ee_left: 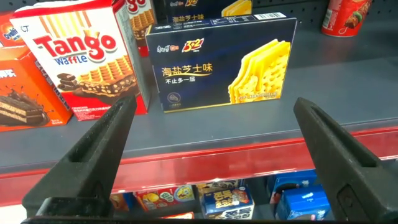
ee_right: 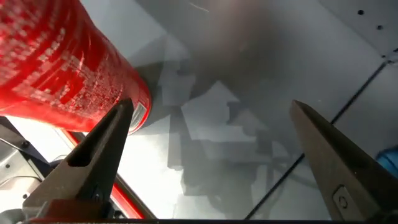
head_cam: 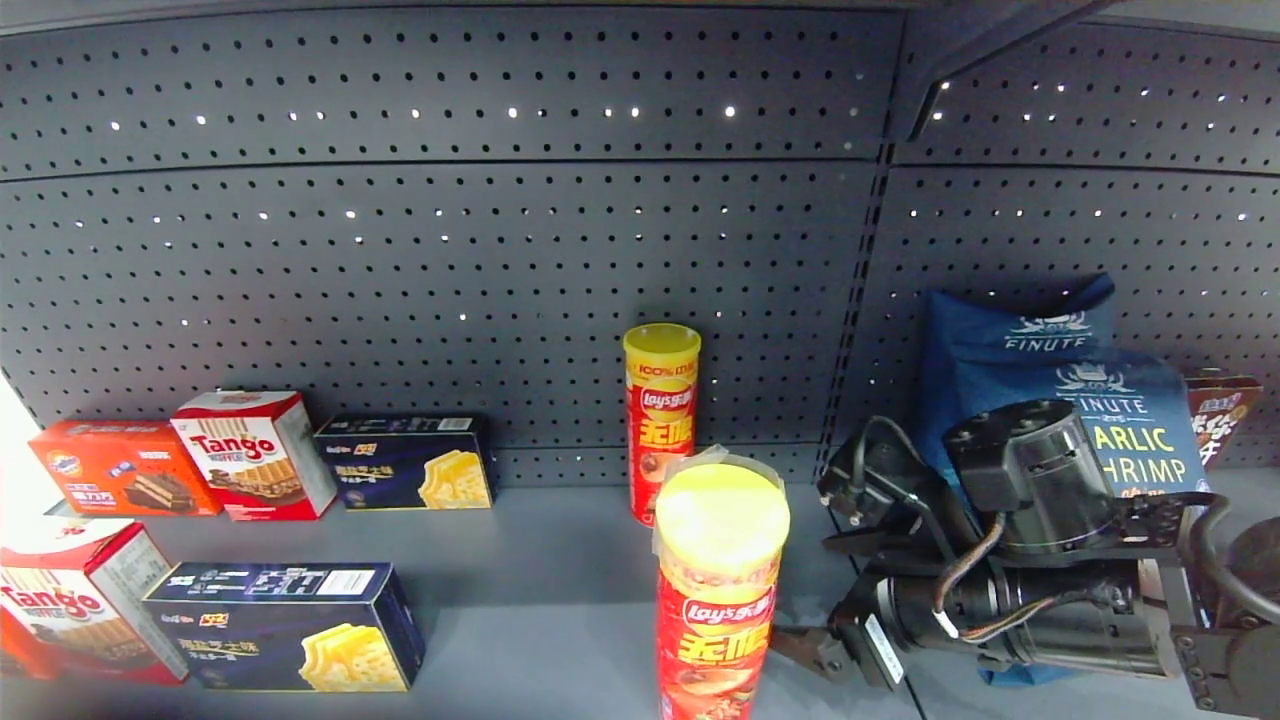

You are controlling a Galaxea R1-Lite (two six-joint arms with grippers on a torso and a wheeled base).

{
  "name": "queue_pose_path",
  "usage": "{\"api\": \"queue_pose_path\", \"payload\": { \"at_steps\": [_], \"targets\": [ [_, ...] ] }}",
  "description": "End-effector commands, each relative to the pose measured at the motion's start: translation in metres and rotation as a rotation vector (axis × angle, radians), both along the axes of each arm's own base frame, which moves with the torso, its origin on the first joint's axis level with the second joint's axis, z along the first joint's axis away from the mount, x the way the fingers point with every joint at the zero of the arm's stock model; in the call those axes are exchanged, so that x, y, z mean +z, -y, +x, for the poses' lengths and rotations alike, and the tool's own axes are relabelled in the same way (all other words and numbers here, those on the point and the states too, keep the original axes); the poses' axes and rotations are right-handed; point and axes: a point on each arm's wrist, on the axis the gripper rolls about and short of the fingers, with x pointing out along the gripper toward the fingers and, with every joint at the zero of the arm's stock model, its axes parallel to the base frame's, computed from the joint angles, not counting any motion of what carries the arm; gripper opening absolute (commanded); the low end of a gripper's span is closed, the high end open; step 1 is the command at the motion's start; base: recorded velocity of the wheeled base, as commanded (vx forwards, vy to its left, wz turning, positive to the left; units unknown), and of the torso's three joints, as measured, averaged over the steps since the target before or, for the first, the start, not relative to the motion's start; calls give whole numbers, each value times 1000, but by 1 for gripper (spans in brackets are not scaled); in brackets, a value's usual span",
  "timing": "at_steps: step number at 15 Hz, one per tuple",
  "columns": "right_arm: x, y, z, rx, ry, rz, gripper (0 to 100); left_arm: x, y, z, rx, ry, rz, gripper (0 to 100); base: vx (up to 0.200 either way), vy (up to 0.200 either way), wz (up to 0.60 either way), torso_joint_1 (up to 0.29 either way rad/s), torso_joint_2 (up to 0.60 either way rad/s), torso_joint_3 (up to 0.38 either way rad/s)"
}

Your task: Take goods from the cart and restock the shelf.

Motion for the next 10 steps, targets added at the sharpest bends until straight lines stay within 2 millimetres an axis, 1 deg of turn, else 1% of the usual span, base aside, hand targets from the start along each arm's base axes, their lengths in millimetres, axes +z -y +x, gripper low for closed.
{"api": "queue_pose_path", "payload": {
  "at_steps": [1, 4, 6, 10],
  "targets": [
    [-4, -4, 2, 8, -10, -8, 100, 0, 0, 0, 1, -2, -6, 100, 0, 0, 0, 0, 0, 0],
    [-5, -8, 6, 8, -12, -8, 100, 0, 0, 0, 2, -4, -12, 100, 0, 0, 0, 0, 0, 0],
    [-5, -7, 5, 6, -12, -8, 100, 0, 0, 0, 2, -4, -12, 100, 0, 0, 0, 0, 0, 0],
    [1, 6, -3, -24, 8, -1, 100, 0, 0, 0, 2, -4, -14, 100, 0, 0, 0, 0, 0, 0]
  ]
}}
